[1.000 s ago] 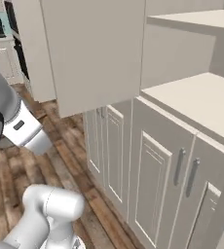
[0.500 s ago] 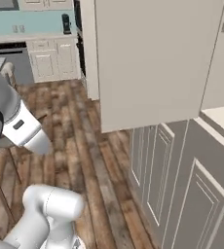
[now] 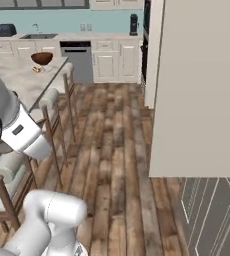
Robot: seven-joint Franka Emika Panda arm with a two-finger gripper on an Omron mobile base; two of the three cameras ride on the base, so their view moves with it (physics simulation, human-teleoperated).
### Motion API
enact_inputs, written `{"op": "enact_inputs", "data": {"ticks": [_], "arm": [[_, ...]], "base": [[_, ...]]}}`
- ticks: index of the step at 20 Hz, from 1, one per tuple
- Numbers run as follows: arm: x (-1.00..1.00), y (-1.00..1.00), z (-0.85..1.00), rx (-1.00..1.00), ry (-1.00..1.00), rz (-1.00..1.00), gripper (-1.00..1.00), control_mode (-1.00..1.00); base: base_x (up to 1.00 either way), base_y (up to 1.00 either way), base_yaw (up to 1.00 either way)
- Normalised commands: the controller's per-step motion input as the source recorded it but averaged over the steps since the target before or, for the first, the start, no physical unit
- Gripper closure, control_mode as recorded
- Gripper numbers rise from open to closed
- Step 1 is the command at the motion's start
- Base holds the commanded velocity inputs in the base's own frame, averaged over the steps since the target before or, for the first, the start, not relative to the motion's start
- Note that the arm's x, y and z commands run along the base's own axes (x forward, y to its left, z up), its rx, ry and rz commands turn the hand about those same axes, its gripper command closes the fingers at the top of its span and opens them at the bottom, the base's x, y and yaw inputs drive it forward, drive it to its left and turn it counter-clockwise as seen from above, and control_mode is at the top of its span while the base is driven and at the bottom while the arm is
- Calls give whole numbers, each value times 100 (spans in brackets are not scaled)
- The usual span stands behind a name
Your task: Take the smaller bowl and place it next to the appetizer plate on the dining counter , and place the larger bowl next to the plate with cooked food.
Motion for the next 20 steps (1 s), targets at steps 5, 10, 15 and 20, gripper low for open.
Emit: {"op": "enact_inputs", "data": {"ticks": [5,10,15,20], "arm": [[0,0,0,0,0,0,100,100],[0,0,0,0,0,0,100,100],[0,0,0,0,0,0,100,100],[0,0,0,0,0,0,100,100]], "base": [[100,22,20],[100,23,4],[100,32,0],[100,7,18]]}}
